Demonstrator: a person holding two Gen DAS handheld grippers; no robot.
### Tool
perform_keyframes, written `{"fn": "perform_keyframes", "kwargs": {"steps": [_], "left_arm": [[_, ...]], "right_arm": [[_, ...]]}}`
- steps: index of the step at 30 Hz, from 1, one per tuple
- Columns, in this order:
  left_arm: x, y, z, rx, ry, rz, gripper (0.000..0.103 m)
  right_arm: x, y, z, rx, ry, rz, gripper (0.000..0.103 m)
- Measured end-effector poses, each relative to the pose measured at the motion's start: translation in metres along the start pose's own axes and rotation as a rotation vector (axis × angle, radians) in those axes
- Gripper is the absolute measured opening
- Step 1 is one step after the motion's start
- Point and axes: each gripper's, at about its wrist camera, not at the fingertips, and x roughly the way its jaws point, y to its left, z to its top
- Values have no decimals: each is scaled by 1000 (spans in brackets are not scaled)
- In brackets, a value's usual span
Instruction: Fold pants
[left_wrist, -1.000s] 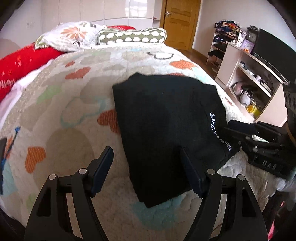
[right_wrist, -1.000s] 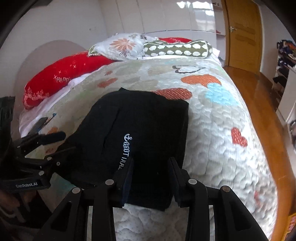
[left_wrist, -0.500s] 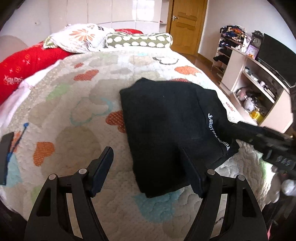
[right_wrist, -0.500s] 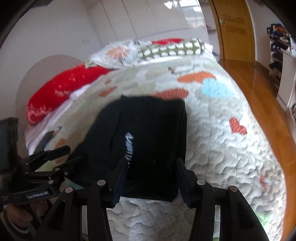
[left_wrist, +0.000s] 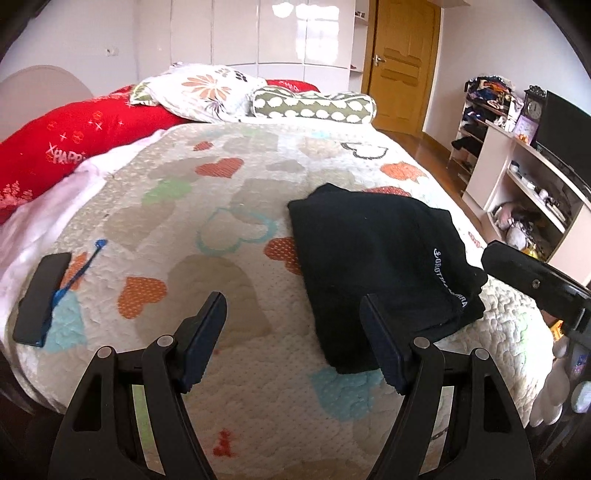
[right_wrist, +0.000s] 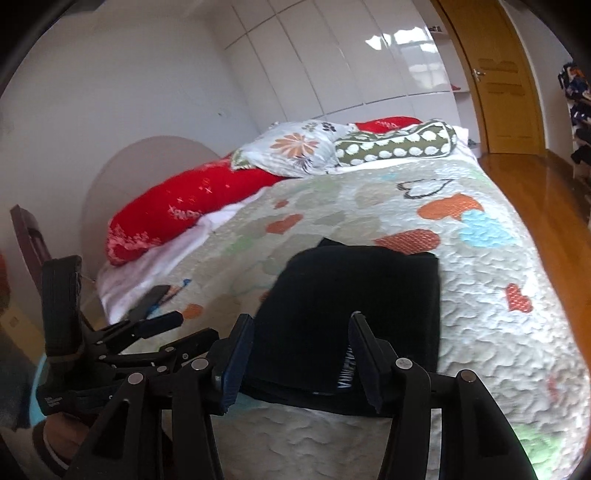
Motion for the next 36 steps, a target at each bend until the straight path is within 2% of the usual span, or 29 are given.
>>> {"fn": "perform_keyframes", "kwargs": {"steps": [5,7,11,19,23,26,36], "left_arm": [[-8,-2,0,-3,-32,-7,75],[-10,-6,1,1,-37,-21,75],[-15,-15,0,14,-53,-52,75],[-24,-25,2,15,-53,-77,76],[-26,-32,8,8,-66,-101,76],[-29,-37,10,16,-81,-119,76],[-32,-39,13,19,-91,-98,76]], "right_arm": [[-14,7,-2,-10,-70,3,52],[-19,9,-4,-10,-69,3,58],[-27,14,-7,-28,-63,-27,58],[-37,14,-9,26,-16,-29,59],[-45,20,-5,-21,-22,-68,63],[-50,24,-3,-38,-29,-51,63],[-47,33,-4,-70,-43,-66,64]]}}
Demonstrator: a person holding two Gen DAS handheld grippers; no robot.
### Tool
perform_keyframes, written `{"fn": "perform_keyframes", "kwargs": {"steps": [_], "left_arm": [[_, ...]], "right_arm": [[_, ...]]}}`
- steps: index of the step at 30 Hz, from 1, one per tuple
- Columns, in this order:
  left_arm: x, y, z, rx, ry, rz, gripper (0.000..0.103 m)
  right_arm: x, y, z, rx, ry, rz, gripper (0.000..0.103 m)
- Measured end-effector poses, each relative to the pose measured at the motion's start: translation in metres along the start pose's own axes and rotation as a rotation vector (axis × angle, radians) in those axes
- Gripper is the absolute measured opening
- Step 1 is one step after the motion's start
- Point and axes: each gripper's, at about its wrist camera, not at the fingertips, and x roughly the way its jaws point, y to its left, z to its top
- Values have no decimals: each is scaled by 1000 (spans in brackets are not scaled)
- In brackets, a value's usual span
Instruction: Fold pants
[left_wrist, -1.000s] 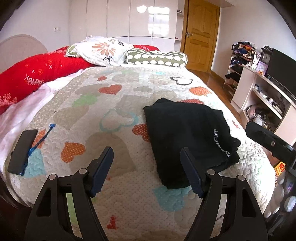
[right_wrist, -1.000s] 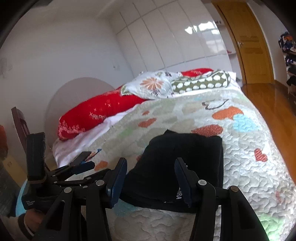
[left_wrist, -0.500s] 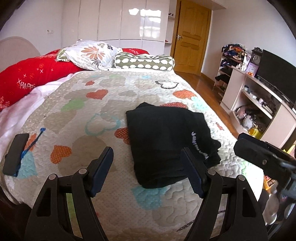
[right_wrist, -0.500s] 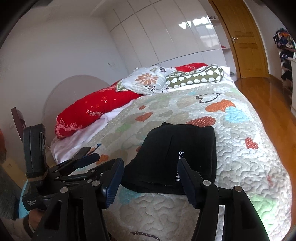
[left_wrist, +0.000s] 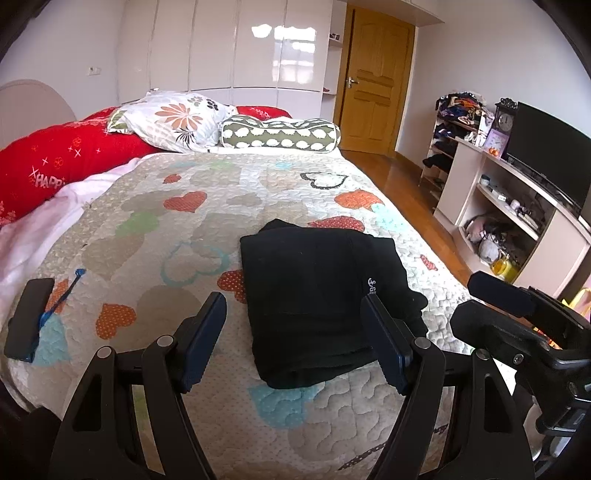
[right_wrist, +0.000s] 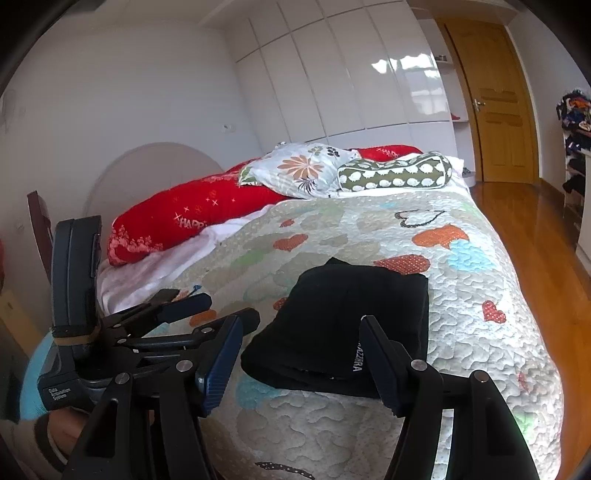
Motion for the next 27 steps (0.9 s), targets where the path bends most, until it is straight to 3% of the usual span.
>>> {"fn": "perform_keyframes", "kwargs": {"steps": [7,11,21,24,27], "left_arm": [[-2,0,1,-5,-7,14,76],[-1,6,-8,-26,-18,28,76],[38,36,-21,-8,96,48,76],[49,45,-17,-39,110,48,76],[57,50,-14,-74,112,43,76]], "right_arm": [[-12,-17,4,65,-38,-30,64],[-10,-29,3,85,1,-44,64],[24,-57,-1,142,-5,-51,64],[51,-65,-2,131,65,-108,64],[76,-77,-3,138,123,-109,67]]}}
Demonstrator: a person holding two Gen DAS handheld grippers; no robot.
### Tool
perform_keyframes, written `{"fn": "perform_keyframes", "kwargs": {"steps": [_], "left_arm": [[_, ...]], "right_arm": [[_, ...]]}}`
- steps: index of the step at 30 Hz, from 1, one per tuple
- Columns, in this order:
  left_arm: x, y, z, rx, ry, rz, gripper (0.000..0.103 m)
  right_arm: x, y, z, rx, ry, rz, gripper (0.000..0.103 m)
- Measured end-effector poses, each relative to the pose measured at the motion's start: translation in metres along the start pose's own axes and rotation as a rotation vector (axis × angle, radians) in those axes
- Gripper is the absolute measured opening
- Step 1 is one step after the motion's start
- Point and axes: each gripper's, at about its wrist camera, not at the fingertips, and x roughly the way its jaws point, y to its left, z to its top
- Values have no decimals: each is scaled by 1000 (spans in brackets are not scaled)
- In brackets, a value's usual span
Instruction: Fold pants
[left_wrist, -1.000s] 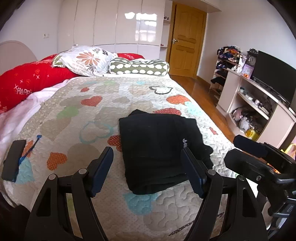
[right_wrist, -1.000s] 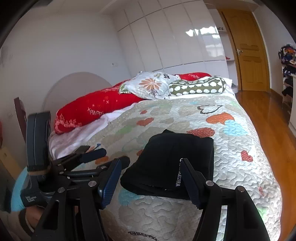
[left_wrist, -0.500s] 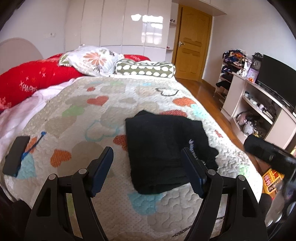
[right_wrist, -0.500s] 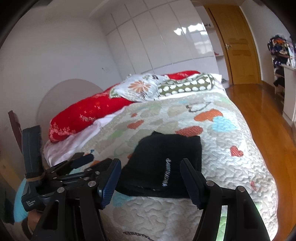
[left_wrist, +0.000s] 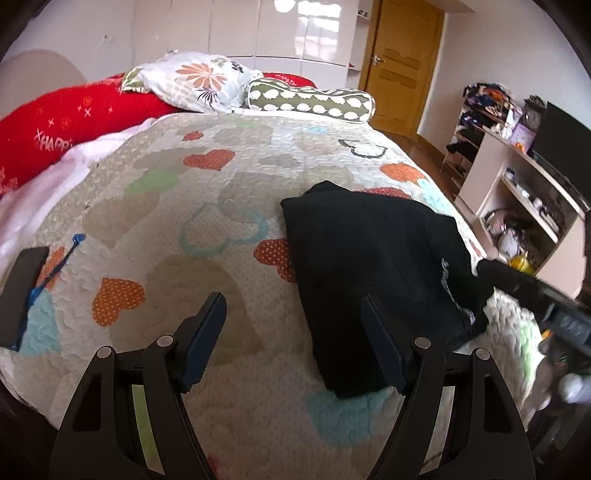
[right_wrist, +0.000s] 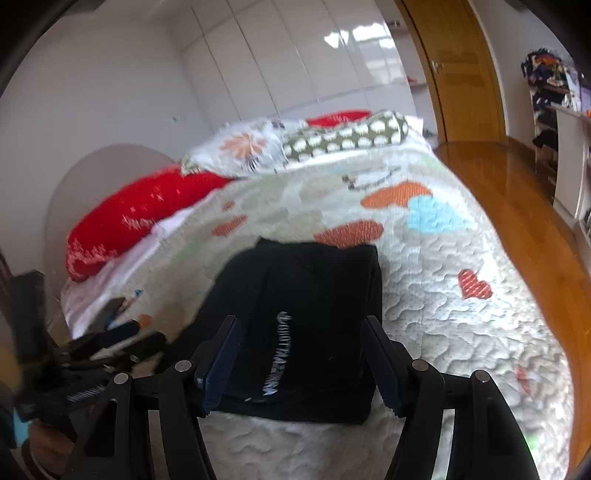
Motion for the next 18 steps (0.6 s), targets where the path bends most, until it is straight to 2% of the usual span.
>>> {"fn": "perform_keyframes", "kwargs": {"steps": [3,7,10,13,18], "left_arm": [[8,0,2,-11,18,-11,76],[14,-2,7,-6,22,-40,76],[18,-2,10,-13,29,-117,76],[26,-2,13,-22,59,-160,76],[36,-1,17,-40,76,-172,76]], "right_arm": [[14,-11,1,20,28,-8,73],[25,-28,-1,86,49,21,75],[31,-32,-3,100,66,50,80],[39,-33,-3,94,95,45,81],[47,-34,-1,87,122,55,83]]}}
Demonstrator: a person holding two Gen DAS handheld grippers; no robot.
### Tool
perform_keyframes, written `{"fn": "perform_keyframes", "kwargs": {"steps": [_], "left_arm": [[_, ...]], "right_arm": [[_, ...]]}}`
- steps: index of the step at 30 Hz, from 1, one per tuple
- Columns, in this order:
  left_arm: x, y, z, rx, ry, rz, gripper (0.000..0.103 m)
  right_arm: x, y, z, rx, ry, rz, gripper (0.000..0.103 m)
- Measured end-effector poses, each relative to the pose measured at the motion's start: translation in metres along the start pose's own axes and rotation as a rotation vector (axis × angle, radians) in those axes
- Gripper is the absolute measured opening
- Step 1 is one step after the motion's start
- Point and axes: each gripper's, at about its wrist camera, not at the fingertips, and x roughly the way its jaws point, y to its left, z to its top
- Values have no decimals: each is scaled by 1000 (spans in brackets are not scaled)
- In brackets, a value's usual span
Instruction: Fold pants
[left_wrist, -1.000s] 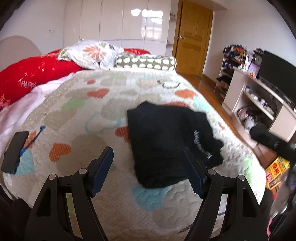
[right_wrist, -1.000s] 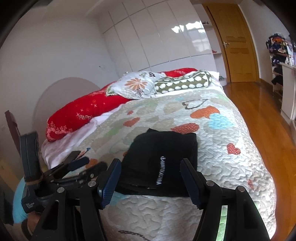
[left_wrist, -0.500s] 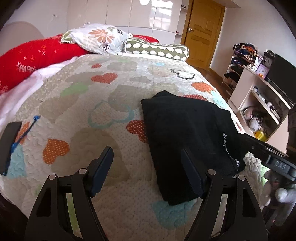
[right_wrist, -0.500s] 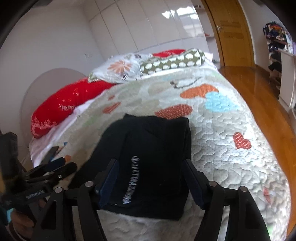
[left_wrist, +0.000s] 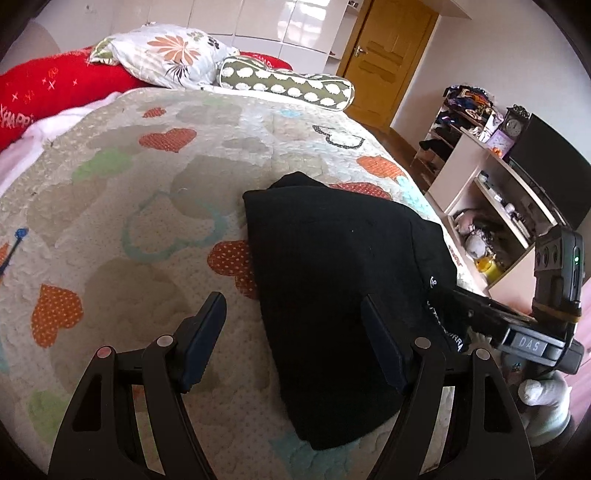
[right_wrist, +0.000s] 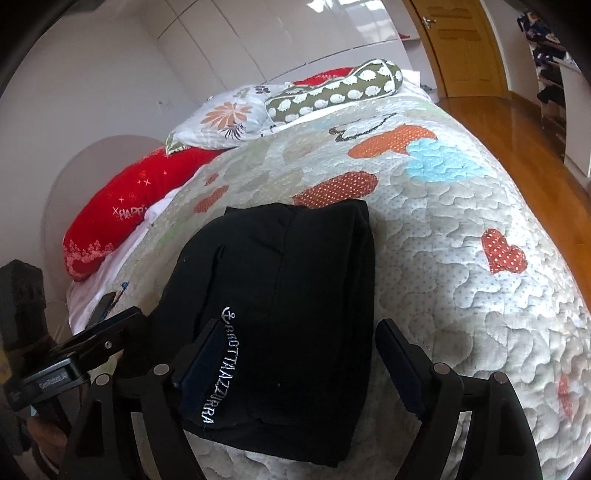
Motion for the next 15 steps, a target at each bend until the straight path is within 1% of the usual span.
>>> {"fn": "perform_keyframes", "kwargs": {"steps": [5,8,11,12,13,14,15], "left_arm": [[3,0,2,3,3,-8,76],[3,0,5,6,0,-7,76],[4,1,6,6,5,-10,76],[4,1,6,6,5,-10,76],[4,2,5,9,4,-8,76],[5,2,6,12,5,-5,76],[6,1,5,12,7,-2,76]], "right_arm": [[8,-3,1,7,35,18,85],[11,-10,1,40,46,73,90],[10,-8,2,27,67,74,90],[8,-6,2,24,65,66,87],[5,-4,3,13,52,56,74],[4,-1,4,-1,44,49,68],[4,1,5,-19,41,43,64]]}}
